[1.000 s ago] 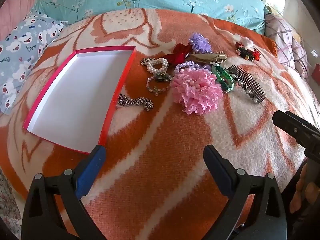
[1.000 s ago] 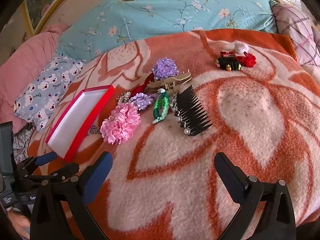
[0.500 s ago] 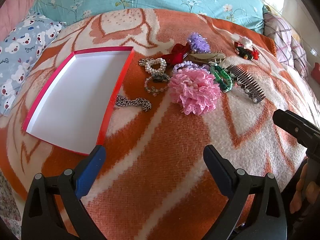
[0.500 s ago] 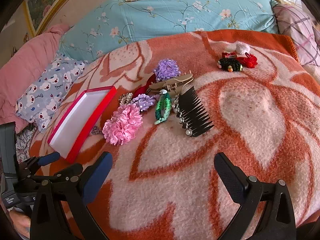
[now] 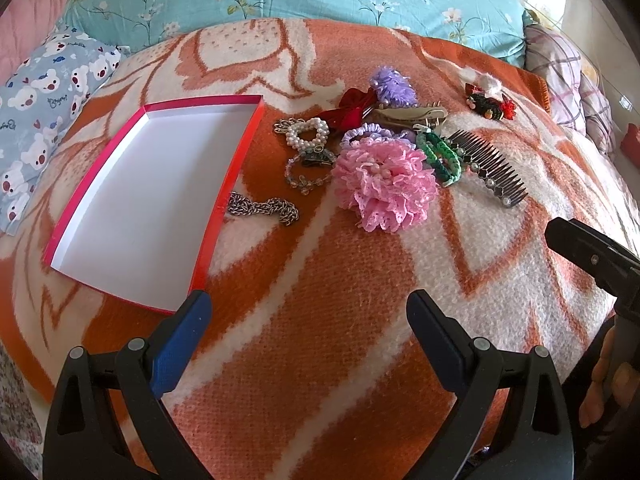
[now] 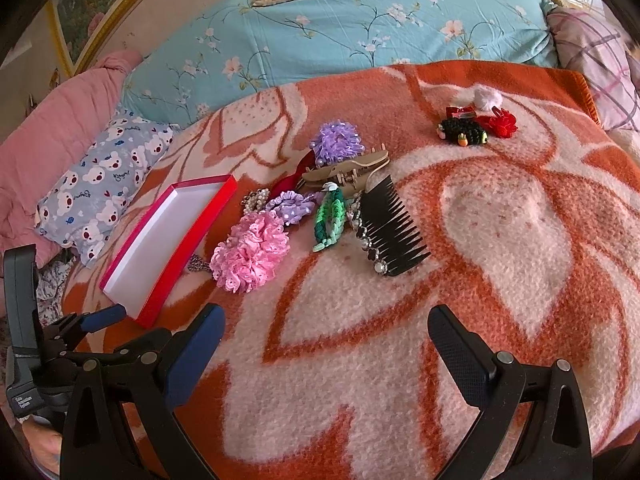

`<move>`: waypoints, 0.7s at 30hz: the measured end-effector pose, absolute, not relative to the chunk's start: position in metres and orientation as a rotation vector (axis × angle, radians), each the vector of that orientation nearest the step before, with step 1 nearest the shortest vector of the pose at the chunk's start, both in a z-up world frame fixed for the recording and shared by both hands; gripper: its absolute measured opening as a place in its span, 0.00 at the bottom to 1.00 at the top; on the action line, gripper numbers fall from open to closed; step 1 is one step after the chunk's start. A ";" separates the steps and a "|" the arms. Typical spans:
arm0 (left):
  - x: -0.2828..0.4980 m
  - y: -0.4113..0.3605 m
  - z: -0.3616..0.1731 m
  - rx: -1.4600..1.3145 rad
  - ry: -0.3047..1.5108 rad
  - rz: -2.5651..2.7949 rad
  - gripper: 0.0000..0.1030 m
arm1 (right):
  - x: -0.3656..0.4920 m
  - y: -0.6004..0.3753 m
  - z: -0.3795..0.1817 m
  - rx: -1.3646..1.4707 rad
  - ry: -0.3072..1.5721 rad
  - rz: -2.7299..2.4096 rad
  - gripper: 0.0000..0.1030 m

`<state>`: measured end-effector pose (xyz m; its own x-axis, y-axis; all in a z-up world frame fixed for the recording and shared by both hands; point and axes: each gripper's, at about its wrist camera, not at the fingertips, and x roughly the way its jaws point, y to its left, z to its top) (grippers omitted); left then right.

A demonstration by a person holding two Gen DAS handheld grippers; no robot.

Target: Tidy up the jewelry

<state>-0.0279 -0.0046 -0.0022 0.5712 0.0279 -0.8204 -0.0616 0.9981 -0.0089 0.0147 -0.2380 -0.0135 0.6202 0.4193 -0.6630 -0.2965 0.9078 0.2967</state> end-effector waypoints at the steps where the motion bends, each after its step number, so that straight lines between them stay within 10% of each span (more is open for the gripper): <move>1: -0.028 -0.004 -0.003 -0.037 0.960 0.053 0.96 | 0.015 -0.238 -0.014 0.165 0.804 0.414 0.99; 21: -0.022 -0.008 -0.003 -0.032 0.965 0.039 0.96 | 0.016 -0.239 -0.014 0.157 0.829 0.409 0.98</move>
<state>-0.0225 -0.0076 -0.0025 0.5687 0.0192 -0.8223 -0.0476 0.9988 -0.0095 0.0163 -0.2388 -0.0139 0.6032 0.4121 -0.6829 -0.2914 0.9108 0.2924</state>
